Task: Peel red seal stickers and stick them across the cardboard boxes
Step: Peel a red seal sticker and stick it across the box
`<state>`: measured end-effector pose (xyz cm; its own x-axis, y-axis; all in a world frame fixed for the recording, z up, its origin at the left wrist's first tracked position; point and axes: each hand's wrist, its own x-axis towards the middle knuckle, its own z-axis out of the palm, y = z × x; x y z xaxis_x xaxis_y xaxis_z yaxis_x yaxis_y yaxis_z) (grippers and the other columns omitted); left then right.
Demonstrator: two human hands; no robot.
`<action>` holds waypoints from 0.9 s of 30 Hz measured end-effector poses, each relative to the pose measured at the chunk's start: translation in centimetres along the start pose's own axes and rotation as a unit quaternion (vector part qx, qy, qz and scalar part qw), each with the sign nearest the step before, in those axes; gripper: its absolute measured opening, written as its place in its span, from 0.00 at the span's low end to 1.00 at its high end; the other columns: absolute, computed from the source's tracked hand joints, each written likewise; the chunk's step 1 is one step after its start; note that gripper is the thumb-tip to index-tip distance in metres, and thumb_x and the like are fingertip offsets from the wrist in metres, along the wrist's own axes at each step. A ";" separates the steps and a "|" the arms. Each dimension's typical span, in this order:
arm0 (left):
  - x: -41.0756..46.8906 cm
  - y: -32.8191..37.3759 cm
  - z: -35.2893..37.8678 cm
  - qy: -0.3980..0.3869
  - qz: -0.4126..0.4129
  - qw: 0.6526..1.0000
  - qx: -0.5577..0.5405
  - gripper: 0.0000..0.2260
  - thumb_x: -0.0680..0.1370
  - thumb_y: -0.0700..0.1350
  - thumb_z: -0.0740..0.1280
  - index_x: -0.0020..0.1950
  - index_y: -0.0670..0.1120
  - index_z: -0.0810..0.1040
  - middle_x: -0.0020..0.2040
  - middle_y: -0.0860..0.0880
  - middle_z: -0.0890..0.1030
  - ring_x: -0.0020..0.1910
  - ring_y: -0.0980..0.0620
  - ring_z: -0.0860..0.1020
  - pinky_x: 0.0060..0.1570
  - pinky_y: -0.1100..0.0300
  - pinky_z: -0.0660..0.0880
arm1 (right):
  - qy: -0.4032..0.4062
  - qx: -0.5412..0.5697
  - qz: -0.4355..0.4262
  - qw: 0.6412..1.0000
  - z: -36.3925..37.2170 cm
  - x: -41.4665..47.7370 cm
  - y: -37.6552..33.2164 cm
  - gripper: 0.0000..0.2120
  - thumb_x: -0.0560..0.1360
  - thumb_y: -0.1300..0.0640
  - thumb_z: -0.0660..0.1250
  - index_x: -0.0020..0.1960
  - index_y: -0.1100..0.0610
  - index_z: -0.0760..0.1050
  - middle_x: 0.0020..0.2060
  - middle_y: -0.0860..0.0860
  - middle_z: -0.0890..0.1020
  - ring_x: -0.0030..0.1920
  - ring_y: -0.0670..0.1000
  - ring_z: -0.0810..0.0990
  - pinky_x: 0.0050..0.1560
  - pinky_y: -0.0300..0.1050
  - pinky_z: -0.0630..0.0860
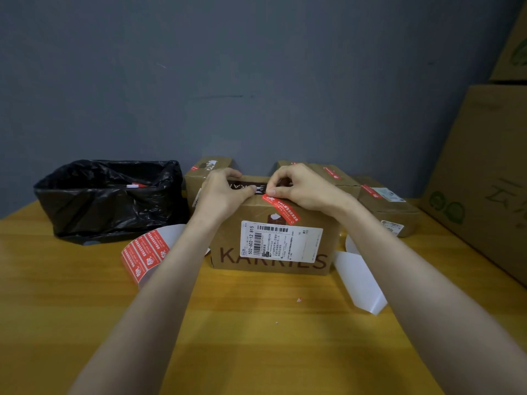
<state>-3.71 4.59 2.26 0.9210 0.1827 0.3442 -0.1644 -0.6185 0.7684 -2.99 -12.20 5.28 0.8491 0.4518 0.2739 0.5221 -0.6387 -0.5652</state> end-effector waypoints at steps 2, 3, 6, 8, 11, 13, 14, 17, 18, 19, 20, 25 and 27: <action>0.0 0.0 0.0 0.000 0.000 1.000 0.000 0.20 0.71 0.53 0.72 0.61 0.49 0.76 0.61 0.48 0.76 0.59 0.49 0.74 0.58 0.51 0.73 | -0.001 0.003 -0.001 1.000 -0.1 0.0 0.0 0.03 0.75 0.57 0.67 0.43 0.54 0.79 0.40 0.42 0.79 0.46 0.43 0.77 0.47 0.33 0.71; 0.0 -0.1 0.0 0.001 0.001 1.000 0.000 0.20 0.71 0.53 0.72 0.61 0.49 0.76 0.61 0.48 0.76 0.59 0.50 0.74 0.58 0.51 0.73 | -0.002 0.005 -0.001 1.000 -0.1 -0.1 0.0 0.03 0.75 0.58 0.67 0.43 0.54 0.79 0.40 0.42 0.79 0.45 0.42 0.77 0.46 0.33 0.71; 0.1 -0.1 0.0 0.002 0.001 1.000 0.001 0.20 0.71 0.53 0.72 0.61 0.49 0.76 0.61 0.48 0.76 0.59 0.50 0.74 0.58 0.52 0.73 | -0.007 0.014 0.003 1.000 -0.3 -0.2 -0.1 0.03 0.76 0.57 0.67 0.45 0.55 0.79 0.40 0.42 0.78 0.43 0.40 0.76 0.44 0.31 0.70; 0.1 -0.1 0.0 0.003 0.002 1.000 0.002 0.20 0.72 0.53 0.72 0.61 0.49 0.76 0.62 0.48 0.76 0.59 0.50 0.73 0.57 0.54 0.72 | -0.011 0.015 0.006 1.000 -0.5 -0.3 -0.1 0.04 0.76 0.57 0.66 0.46 0.55 0.79 0.40 0.41 0.78 0.43 0.40 0.76 0.41 0.28 0.68; 0.1 -0.1 0.1 0.004 0.003 1.000 0.002 0.20 0.72 0.53 0.72 0.61 0.49 0.76 0.62 0.48 0.75 0.60 0.50 0.73 0.57 0.55 0.71 | -0.013 0.021 0.010 1.000 -0.5 -0.3 -0.1 0.04 0.76 0.58 0.66 0.46 0.56 0.80 0.40 0.42 0.78 0.42 0.39 0.76 0.37 0.22 0.68; 0.1 -0.1 0.1 0.004 0.002 1.000 0.000 0.20 0.72 0.53 0.72 0.62 0.48 0.76 0.62 0.48 0.75 0.60 0.50 0.73 0.56 0.56 0.71 | -0.012 0.032 0.012 0.999 -0.5 -0.3 0.0 0.03 0.76 0.58 0.67 0.45 0.56 0.79 0.40 0.42 0.79 0.42 0.39 0.76 0.36 0.21 0.67; 0.1 0.0 0.1 0.004 0.003 1.000 0.000 0.20 0.72 0.53 0.72 0.62 0.48 0.76 0.62 0.48 0.75 0.60 0.50 0.73 0.55 0.57 0.71 | -0.011 0.037 0.012 0.999 -0.5 -0.3 0.0 0.03 0.75 0.58 0.67 0.44 0.55 0.79 0.39 0.42 0.79 0.42 0.40 0.76 0.37 0.21 0.67; 0.1 -0.1 0.1 0.003 0.005 1.000 0.000 0.20 0.72 0.53 0.72 0.62 0.48 0.76 0.63 0.48 0.75 0.60 0.50 0.73 0.53 0.58 0.70 | -0.011 0.046 0.010 0.999 -0.6 -0.4 0.0 0.04 0.75 0.59 0.67 0.43 0.54 0.79 0.39 0.43 0.79 0.42 0.40 0.76 0.37 0.22 0.68; 0.2 -0.1 0.1 0.002 0.005 1.000 -0.001 0.20 0.72 0.53 0.72 0.62 0.48 0.76 0.63 0.48 0.75 0.60 0.50 0.72 0.53 0.58 0.69 | -0.011 0.051 0.010 0.999 -0.6 -0.4 0.0 0.04 0.75 0.59 0.67 0.42 0.54 0.79 0.39 0.43 0.79 0.42 0.40 0.76 0.37 0.22 0.68; 0.2 -0.1 0.1 0.002 0.005 1.000 -0.002 0.20 0.72 0.52 0.72 0.62 0.48 0.76 0.63 0.48 0.75 0.61 0.50 0.72 0.53 0.58 0.69 | -0.011 0.056 0.011 0.998 -0.6 -0.4 0.0 0.04 0.75 0.59 0.67 0.42 0.53 0.79 0.39 0.43 0.79 0.42 0.40 0.76 0.38 0.22 0.68; 0.2 -0.1 0.1 0.003 0.006 1.000 -0.002 0.20 0.72 0.52 0.72 0.62 0.48 0.76 0.63 0.48 0.75 0.61 0.50 0.72 0.54 0.58 0.69 | -0.010 0.060 0.011 0.998 -0.6 -0.4 0.0 0.05 0.75 0.59 0.68 0.41 0.52 0.78 0.40 0.44 0.79 0.43 0.40 0.77 0.38 0.22 0.68; 0.3 -0.2 0.1 0.003 0.008 1.000 -0.001 0.21 0.72 0.52 0.72 0.62 0.48 0.76 0.63 0.48 0.75 0.60 0.50 0.72 0.53 0.58 0.70 | -0.010 0.083 0.012 0.996 -0.6 -0.5 0.2 0.07 0.74 0.60 0.68 0.39 0.51 0.78 0.40 0.45 0.80 0.43 0.41 0.78 0.43 0.29 0.72; 0.2 -0.2 0.1 0.003 0.010 1.000 -0.001 0.21 0.72 0.52 0.72 0.62 0.47 0.76 0.63 0.48 0.75 0.60 0.50 0.72 0.52 0.59 0.69 | -0.008 0.091 0.014 0.996 -0.6 -0.5 0.2 0.07 0.74 0.61 0.68 0.39 0.52 0.78 0.40 0.46 0.80 0.42 0.41 0.77 0.43 0.28 0.73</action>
<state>-3.43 4.70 2.17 0.9150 0.1757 0.3632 -0.1837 -0.6201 0.7627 -3.23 -12.96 5.49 0.8612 0.4457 0.2445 0.4735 -0.5284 -0.7047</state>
